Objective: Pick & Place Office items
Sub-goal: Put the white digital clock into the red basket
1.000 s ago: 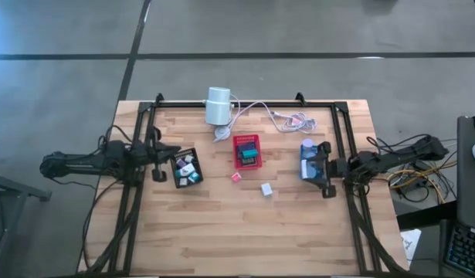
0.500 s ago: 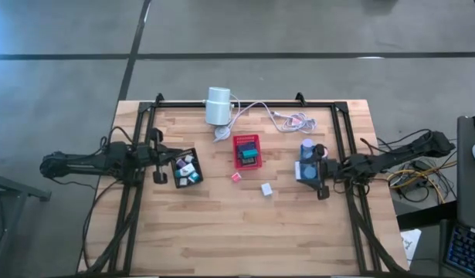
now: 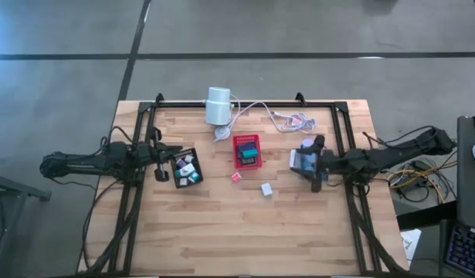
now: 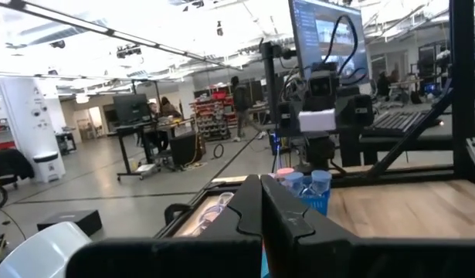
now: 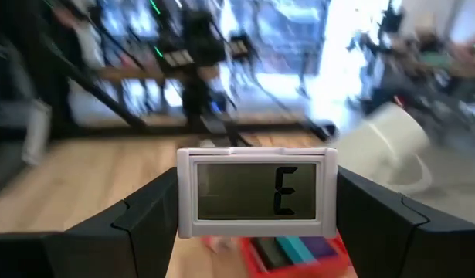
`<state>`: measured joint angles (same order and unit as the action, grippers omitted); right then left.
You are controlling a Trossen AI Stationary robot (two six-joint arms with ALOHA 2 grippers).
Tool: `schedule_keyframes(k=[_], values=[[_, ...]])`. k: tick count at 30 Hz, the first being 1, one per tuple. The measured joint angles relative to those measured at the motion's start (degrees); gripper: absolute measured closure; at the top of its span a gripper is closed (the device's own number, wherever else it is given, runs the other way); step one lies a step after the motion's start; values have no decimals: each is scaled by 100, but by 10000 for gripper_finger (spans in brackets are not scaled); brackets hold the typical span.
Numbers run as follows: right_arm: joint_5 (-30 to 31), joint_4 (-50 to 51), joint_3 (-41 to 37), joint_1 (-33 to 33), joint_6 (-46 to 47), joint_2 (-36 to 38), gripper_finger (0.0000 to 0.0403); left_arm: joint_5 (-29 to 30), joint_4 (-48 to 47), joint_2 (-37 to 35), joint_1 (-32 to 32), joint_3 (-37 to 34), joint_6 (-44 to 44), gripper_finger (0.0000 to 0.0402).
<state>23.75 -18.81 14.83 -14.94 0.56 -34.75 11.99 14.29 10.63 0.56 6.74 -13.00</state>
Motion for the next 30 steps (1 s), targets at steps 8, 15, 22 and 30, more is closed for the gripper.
schedule_keyframes(k=[8,15,22,30], values=[[429,3147,2641,314,331,-1602,126,-2,28,2,0,-2,235,401],[-235,4923,4621,1149,182,-3439,126,-2,26,2,0,-9,250,401],[-1238,5600,5882,1782,-496,-5118,126,-4,13,2,0,-33,232,401],[-1891,5957,6868,2175,-908,-6570,126,-4,-22,2,0,-35,209,401]])
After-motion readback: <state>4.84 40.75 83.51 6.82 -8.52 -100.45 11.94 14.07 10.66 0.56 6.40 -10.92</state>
